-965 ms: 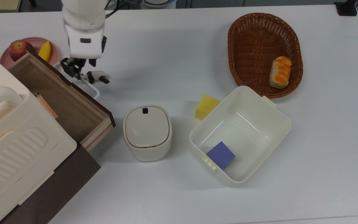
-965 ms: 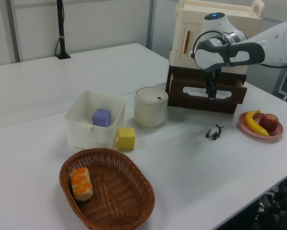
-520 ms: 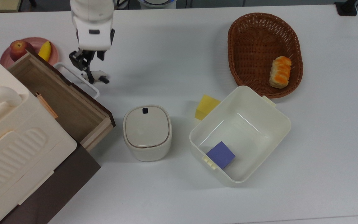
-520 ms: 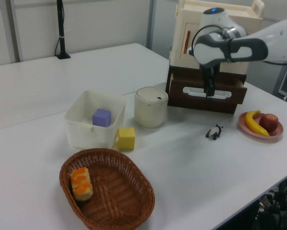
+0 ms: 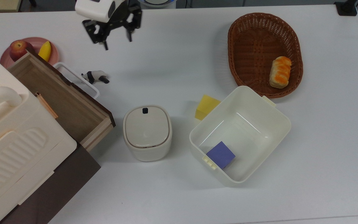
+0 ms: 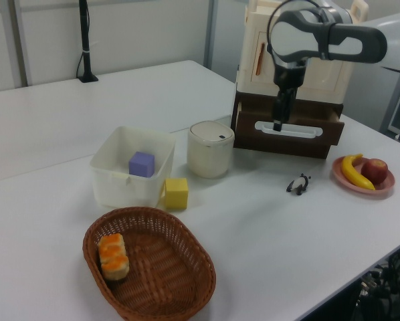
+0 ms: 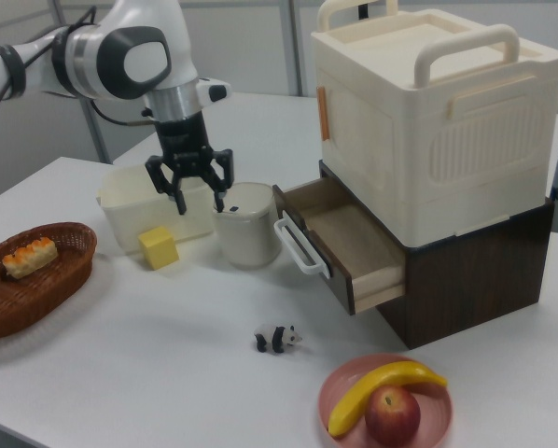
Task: Slide the drawer open
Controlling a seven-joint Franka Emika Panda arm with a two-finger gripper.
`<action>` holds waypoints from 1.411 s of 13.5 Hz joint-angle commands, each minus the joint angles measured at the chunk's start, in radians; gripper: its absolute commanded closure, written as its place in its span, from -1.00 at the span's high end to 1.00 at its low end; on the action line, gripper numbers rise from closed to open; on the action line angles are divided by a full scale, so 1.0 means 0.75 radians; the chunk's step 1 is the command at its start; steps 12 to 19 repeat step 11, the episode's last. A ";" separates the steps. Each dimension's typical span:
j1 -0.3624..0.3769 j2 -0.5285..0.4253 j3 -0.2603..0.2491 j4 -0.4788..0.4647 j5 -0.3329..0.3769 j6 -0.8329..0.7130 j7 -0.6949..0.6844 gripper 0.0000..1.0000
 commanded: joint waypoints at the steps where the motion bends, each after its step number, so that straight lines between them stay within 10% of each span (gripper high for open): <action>1: 0.014 -0.003 -0.014 0.061 0.115 -0.129 0.414 0.51; 3: 0.014 -0.005 -0.014 0.068 0.111 -0.131 0.649 1.00; 19: 0.004 0.003 -0.022 0.084 0.072 -0.127 0.642 1.00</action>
